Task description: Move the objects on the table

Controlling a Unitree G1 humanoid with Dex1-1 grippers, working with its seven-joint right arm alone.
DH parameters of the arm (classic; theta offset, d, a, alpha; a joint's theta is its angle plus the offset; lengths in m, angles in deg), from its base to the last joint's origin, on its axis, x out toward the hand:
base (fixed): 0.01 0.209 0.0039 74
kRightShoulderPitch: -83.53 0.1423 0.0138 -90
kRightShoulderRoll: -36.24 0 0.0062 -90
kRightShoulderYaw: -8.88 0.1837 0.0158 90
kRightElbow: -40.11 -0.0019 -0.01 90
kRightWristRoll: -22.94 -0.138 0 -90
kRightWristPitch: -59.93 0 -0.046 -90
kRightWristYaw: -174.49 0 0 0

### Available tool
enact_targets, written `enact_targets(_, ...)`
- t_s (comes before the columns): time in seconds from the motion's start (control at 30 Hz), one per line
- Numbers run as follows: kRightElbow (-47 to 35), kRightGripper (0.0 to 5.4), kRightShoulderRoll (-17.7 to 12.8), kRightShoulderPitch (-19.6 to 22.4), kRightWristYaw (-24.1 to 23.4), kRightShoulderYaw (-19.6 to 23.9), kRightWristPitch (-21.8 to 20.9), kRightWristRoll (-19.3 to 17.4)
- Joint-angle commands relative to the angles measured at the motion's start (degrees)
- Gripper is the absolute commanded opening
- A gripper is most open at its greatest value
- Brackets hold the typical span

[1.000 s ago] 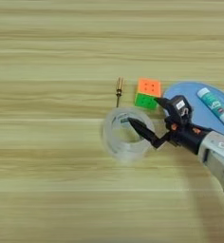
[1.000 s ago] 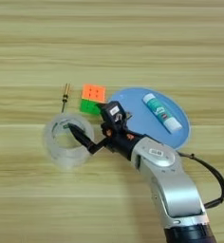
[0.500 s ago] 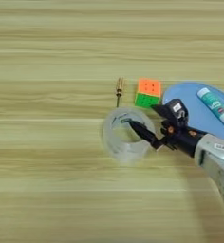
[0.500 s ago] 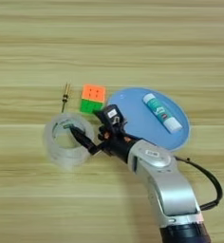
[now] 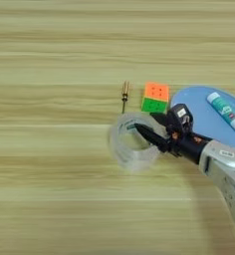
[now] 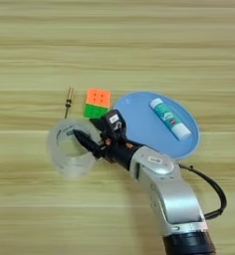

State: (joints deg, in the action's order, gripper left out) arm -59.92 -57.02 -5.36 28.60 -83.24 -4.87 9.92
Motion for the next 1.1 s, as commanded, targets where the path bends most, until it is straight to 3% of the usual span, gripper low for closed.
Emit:
enact_targets(0.03,0.77,2.47,-0.99,1.61,-1.41,0.57,-1.18,1.09)
enact_targets(0.4,1.44,1.63,-2.01,1.15,0.21,-0.09,-1.88,1.08)
enact_targets(0.87,0.76,1.60,-4.89,-0.61,4.85,-1.94,-4.55,1.45)
enact_targets(1.1,-4.41,1.59,-5.99,-3.36,10.03,-3.66,-4.94,-1.65)
